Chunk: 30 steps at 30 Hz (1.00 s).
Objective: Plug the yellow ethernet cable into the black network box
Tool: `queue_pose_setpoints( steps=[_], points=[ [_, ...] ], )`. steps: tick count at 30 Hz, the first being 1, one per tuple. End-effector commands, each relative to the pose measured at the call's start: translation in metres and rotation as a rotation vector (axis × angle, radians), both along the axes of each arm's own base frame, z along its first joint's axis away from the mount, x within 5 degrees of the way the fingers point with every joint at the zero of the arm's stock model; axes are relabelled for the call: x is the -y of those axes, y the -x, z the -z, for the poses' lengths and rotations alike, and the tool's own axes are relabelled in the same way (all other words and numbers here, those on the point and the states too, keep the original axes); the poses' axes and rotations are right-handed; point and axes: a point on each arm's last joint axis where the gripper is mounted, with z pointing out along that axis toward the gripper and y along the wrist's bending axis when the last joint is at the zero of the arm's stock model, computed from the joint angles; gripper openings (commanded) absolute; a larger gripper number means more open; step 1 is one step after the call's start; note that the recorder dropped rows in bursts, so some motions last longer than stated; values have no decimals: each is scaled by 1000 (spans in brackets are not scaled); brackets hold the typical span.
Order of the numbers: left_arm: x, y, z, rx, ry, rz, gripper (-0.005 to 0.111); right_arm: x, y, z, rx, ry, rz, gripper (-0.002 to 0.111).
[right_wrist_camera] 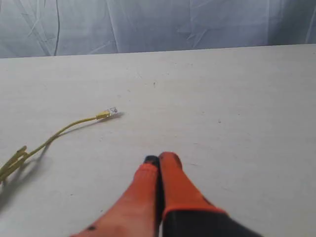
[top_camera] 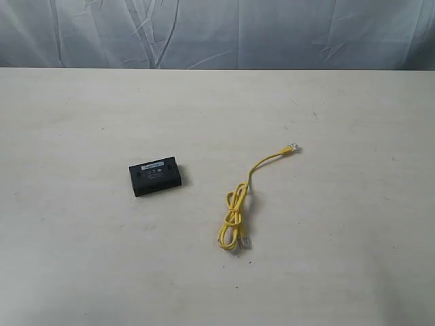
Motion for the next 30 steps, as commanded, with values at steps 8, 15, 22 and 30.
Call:
queue_pose_setpoints(
  steps=[8,15,22,30],
  points=[
    [0,0,2,-1,-1,0,0,0,0,-48,550,-72,3,-1],
    [0,0,2,-1,-1,0,0,1,4,-61,700,-72,7,-1],
    [0,0,2,-1,-1,0,0,0,0,-69,451,-86,4,-1],
    [0,0,2,-1,-1,0,0,-9,-43,-124,-97,-10,-35,-1]
  ],
)
